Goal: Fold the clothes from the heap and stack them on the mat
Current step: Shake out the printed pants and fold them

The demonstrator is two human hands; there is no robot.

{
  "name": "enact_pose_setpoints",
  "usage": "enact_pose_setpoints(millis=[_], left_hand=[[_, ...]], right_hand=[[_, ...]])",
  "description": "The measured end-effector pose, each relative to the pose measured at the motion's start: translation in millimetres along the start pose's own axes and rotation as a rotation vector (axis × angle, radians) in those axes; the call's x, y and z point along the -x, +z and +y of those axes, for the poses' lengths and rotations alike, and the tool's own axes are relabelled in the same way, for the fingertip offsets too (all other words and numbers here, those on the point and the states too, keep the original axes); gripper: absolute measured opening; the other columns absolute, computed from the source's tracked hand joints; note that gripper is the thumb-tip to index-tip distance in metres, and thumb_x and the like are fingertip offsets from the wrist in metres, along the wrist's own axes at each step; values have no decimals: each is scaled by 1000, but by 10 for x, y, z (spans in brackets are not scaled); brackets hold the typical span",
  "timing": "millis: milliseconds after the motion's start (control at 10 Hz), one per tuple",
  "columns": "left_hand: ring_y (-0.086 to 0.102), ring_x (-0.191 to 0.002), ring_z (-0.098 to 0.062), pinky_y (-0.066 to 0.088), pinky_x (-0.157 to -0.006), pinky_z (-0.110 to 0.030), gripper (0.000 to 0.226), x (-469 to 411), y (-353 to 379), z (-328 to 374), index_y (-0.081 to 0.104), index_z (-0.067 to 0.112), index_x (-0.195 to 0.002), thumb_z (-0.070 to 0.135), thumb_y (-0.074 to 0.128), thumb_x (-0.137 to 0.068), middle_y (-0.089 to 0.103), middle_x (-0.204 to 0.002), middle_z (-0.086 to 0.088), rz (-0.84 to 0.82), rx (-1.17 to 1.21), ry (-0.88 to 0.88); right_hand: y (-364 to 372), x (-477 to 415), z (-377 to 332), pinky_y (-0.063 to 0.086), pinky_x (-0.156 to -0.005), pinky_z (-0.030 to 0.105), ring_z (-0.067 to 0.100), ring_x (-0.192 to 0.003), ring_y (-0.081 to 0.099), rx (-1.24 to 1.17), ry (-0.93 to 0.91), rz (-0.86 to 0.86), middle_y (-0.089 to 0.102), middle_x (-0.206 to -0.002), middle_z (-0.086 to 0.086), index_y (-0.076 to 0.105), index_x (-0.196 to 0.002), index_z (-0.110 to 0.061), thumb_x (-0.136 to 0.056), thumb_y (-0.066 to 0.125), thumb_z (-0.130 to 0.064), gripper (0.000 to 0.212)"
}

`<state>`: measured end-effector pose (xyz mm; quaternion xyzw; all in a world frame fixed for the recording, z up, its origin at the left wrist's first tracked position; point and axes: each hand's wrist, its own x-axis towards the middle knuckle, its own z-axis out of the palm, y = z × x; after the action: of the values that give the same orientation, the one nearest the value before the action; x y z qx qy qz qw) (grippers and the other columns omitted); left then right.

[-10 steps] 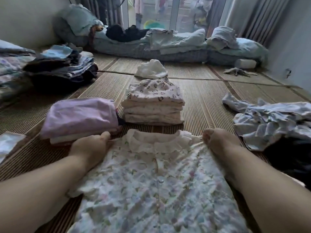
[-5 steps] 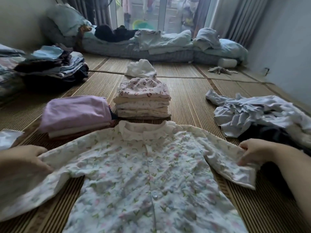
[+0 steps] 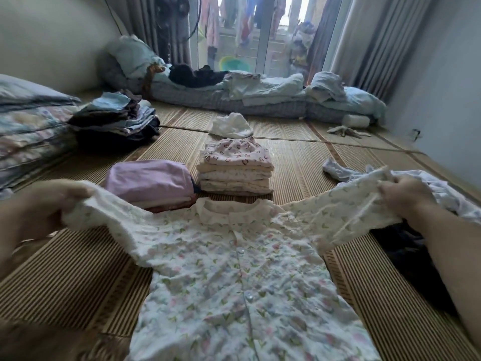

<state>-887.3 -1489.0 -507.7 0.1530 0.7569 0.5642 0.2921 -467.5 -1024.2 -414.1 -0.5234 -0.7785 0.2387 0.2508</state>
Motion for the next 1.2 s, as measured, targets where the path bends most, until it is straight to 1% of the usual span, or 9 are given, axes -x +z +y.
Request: enact_pose_setpoints(millis=[100, 200, 500, 700, 800, 900, 1000, 1100, 1200], left_hand=[[59, -100, -47, 46, -93, -58, 32, 414, 805, 787, 56, -9, -115, 10, 60, -89, 59, -114, -34, -12, -99, 47], [63, -61, -25, 55, -53, -31, 13, 564, 1243, 1061, 67, -3, -91, 7, 63, -84, 65, -77, -20, -67, -107, 120], [61, -75, -22, 55, -66, -33, 15, 268, 2810, 784, 59, 9, -92, 24, 59, -93, 59, -87, -10, -183, -111, -115], [58, -110, -32, 46, -98, -38, 33, -2, 2558, 474, 59, 15, -121, 17, 48, -90, 62, -122, -11, 243, -399, 72], [59, -104, -30, 49, -91, -39, 27, -73, 2239, 358, 63, 16, -113, 19, 54, -88, 65, -116, -10, 327, -521, 142], [57, -108, -31, 49, -92, -40, 41, -191, 2085, 245, 57, 15, -122, 25, 59, -82, 62, -119, -12, 336, -671, 76], [52, -114, -36, 45, -97, -39, 62, -312, 2004, 153, 53, 11, -123, 47, 66, -74, 55, -126, -18, 283, -844, -123], [58, -101, -33, 49, -90, -37, 54, -406, 1960, 119, 64, 8, -90, 53, 78, -65, 61, -114, -18, 235, -769, -176], [65, -83, -27, 55, -79, -35, 36, -452, 1898, 157, 66, 7, -73, 34, 87, -62, 69, -91, -14, 196, -620, -134]], right_hand=[[141, 108, -325, 38, -55, 25, 22, -68, 57, -25, -131, -35, 64, -85, 7, 61, -100, -11, -89, 53, -28, 22], [343, 251, -659, 37, -36, 17, 13, -58, 59, -74, -231, -102, 61, -75, 4, 59, -94, -14, -93, 53, -31, 18], [1327, 721, -1230, 58, -59, 35, 21, -64, 67, 13, -317, -360, 65, -83, 9, 58, -91, -10, -96, 51, -21, 14], [1745, 890, -1176, 48, -49, 26, 15, -54, 68, 5, -192, -762, 71, -74, 3, 62, -96, -16, -97, 48, -39, 27], [1857, 788, -1012, 48, -52, 26, 15, -59, 67, -9, -184, -744, 71, -77, 2, 65, -100, -15, -98, 47, -37, 28], [1909, 505, -750, 51, -60, 29, 12, -72, 62, 99, -242, -381, 68, -91, -1, 68, -100, -17, -94, 55, -31, 20], [1869, 191, -466, 43, -66, 26, 20, -96, 50, 239, -145, -203, 52, -126, 10, 52, -128, -25, -84, 67, -44, 50], [1855, -109, -335, 45, -93, 38, 30, -118, 48, 257, -102, -467, 44, -141, 13, 34, -145, -25, -67, 83, -41, 94], [1924, -284, -415, 49, -94, 38, 23, -112, 55, 314, -228, -680, 52, -134, 4, 28, -147, -31, -62, 88, -32, 104]])
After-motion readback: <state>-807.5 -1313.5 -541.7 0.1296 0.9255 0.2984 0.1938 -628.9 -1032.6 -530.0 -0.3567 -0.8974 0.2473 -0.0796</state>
